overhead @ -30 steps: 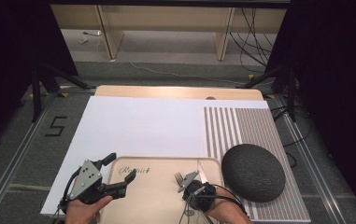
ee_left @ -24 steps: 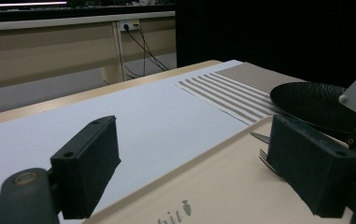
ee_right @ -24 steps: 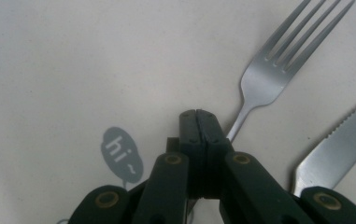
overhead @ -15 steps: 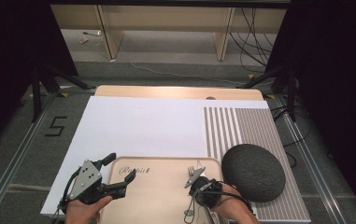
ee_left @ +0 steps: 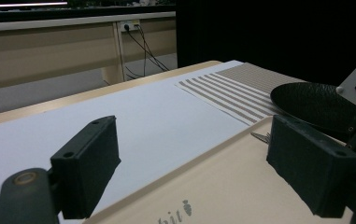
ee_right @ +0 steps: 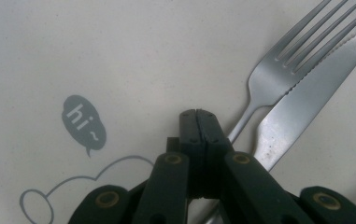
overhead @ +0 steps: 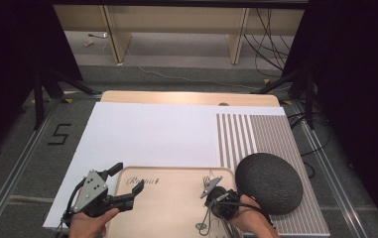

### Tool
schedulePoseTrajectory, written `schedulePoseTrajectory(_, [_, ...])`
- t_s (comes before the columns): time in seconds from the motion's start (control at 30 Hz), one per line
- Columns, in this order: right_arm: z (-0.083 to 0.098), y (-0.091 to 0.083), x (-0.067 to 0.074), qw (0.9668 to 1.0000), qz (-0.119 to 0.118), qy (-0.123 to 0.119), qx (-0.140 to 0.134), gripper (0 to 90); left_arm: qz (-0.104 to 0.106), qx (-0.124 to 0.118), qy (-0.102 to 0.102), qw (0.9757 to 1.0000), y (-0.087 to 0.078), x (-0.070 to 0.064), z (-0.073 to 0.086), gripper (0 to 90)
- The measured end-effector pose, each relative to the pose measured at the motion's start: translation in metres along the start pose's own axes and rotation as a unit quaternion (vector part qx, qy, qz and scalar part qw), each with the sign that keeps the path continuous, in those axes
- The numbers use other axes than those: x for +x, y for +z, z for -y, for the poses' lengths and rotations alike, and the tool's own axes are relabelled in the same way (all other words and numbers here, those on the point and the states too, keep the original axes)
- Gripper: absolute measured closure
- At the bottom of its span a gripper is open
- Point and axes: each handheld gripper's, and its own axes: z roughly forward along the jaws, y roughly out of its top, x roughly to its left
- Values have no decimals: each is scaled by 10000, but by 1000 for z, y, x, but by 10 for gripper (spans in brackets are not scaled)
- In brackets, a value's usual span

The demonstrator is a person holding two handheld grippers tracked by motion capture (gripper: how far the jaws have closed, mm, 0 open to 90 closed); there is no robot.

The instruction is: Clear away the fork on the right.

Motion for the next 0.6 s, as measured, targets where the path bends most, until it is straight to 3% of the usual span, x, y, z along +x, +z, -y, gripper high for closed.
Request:
schedulePoseTrajectory(0.3, [1, 0, -2, 10000, -67, 28, -29, 896, 5, 10, 8, 10000, 0, 0, 0, 163])
schedulePoseTrajectory(0.47, [1, -5, -5, 9991, -275, 165, -279, 719, 7, 13, -6, 10000, 1, 0, 0, 163])
schedulePoseTrajectory(0.6, [1, -13, -10, 9967, -390, 353, -622, 633, 7, 6, 10, 10000, 0, 0, 0, 163])
